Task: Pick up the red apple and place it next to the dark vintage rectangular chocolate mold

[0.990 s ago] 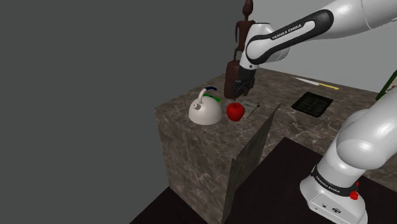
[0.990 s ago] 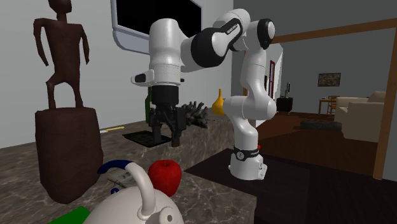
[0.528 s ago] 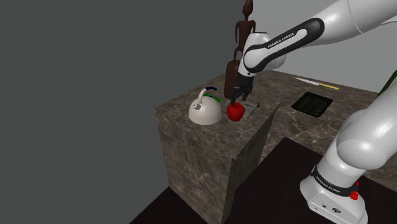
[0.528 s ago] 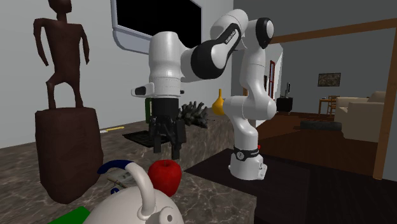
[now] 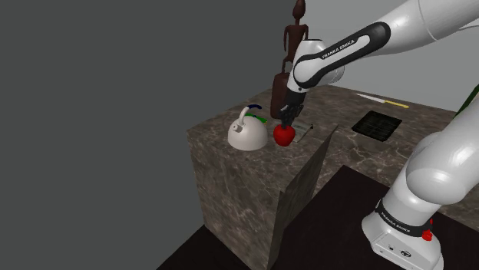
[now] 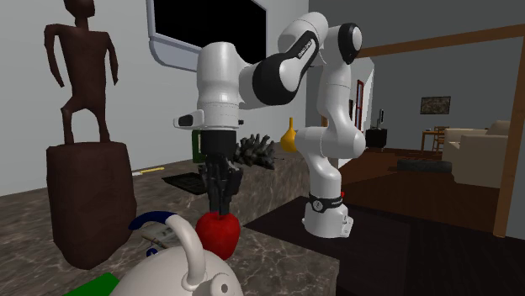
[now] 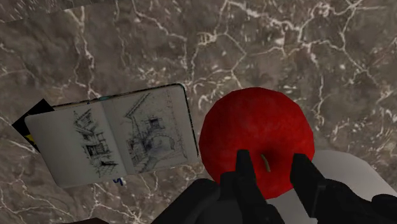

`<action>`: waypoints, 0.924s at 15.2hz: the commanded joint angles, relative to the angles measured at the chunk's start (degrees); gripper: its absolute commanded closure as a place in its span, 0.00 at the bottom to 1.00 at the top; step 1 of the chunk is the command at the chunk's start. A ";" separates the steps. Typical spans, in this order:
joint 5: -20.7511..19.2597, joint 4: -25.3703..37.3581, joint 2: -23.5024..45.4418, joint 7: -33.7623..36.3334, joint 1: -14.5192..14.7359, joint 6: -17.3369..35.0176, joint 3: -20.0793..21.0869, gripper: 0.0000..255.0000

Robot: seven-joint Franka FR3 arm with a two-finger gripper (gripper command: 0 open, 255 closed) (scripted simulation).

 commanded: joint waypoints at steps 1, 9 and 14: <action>0.00 0.00 0.00 0.00 0.00 0.00 0.00 1.00; -0.12 0.40 -0.43 0.14 -0.03 -0.81 0.03 1.00; -0.64 2.63 -2.34 0.78 -0.17 -4.92 0.16 1.00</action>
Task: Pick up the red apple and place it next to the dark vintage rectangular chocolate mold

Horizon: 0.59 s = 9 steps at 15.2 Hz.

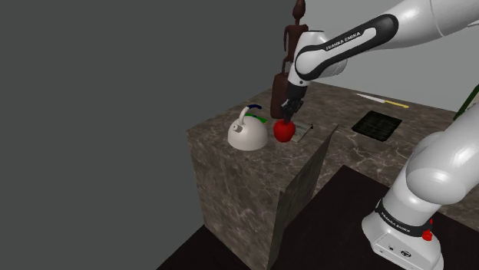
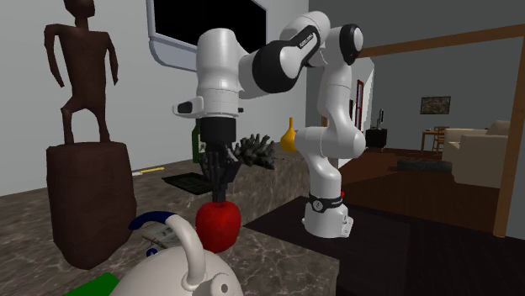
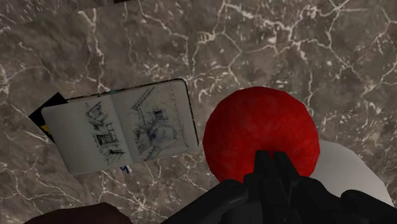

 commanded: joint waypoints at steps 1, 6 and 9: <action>-0.18 0.98 -0.73 0.27 -0.04 -1.71 0.07 1.00; -0.56 3.56 -2.21 0.80 -0.13 -5.75 0.18 1.00; -0.73 5.25 -2.93 1.08 -0.17 -8.15 0.24 1.00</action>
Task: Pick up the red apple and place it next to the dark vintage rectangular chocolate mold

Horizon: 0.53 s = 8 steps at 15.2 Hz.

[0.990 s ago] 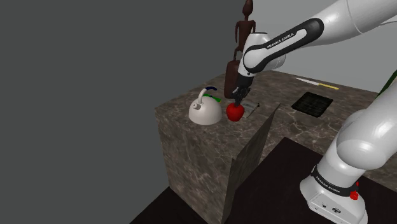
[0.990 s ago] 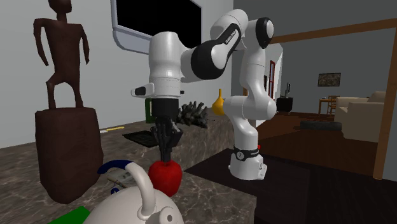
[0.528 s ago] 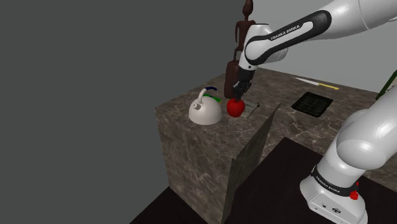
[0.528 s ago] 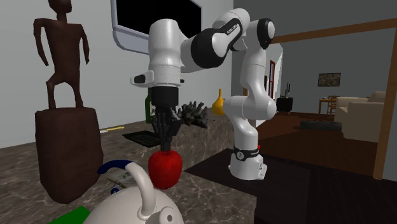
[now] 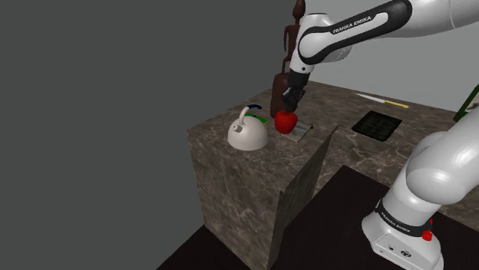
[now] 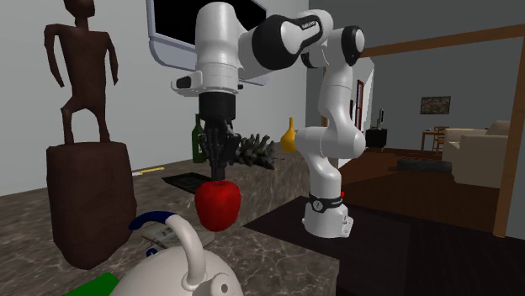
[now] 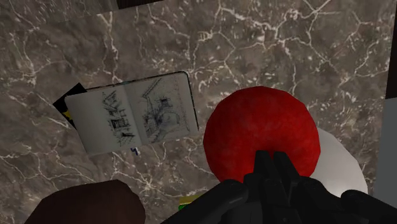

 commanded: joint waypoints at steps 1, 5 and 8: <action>-0.11 1.12 -0.47 0.19 -0.02 -1.60 0.04 1.00; -0.29 3.57 -1.19 0.52 -0.05 -4.75 0.11 1.00; -0.39 5.53 -1.58 0.75 -0.06 -7.10 0.15 1.00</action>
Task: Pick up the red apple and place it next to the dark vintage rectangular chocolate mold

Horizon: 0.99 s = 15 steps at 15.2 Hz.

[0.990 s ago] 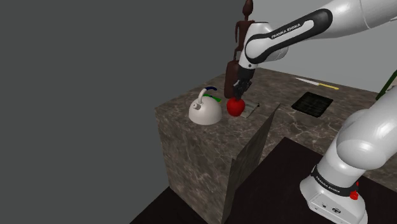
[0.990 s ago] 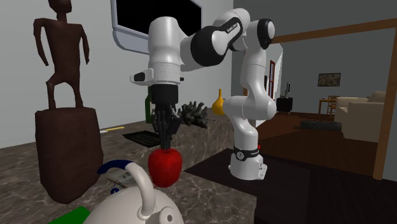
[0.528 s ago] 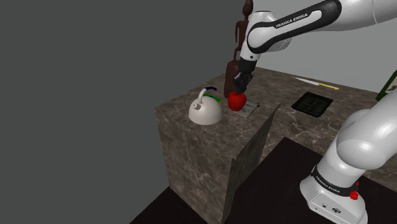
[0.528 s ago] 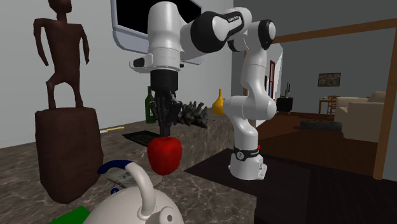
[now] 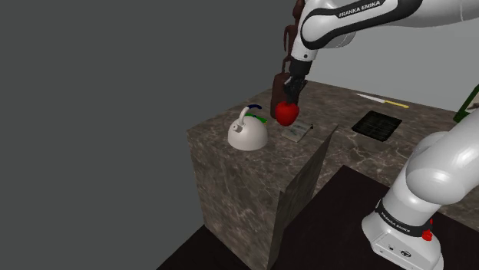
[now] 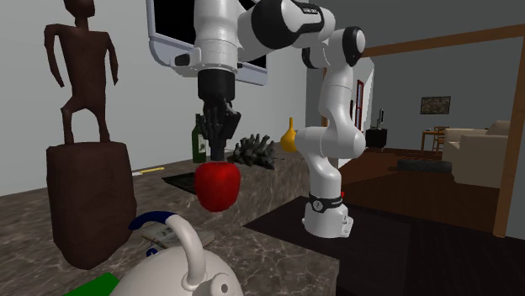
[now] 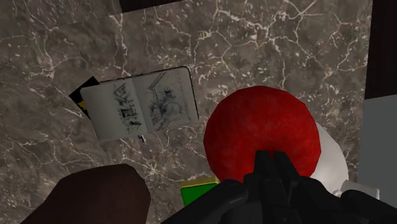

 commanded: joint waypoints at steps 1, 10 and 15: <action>-0.08 1.22 -0.37 0.17 -0.01 -1.60 0.04 1.00; -0.27 7.80 -0.74 0.76 0.00 -8.53 0.12 1.00; -0.94 8.55 0.38 -4.88 -2.02 -8.57 -3.76 1.00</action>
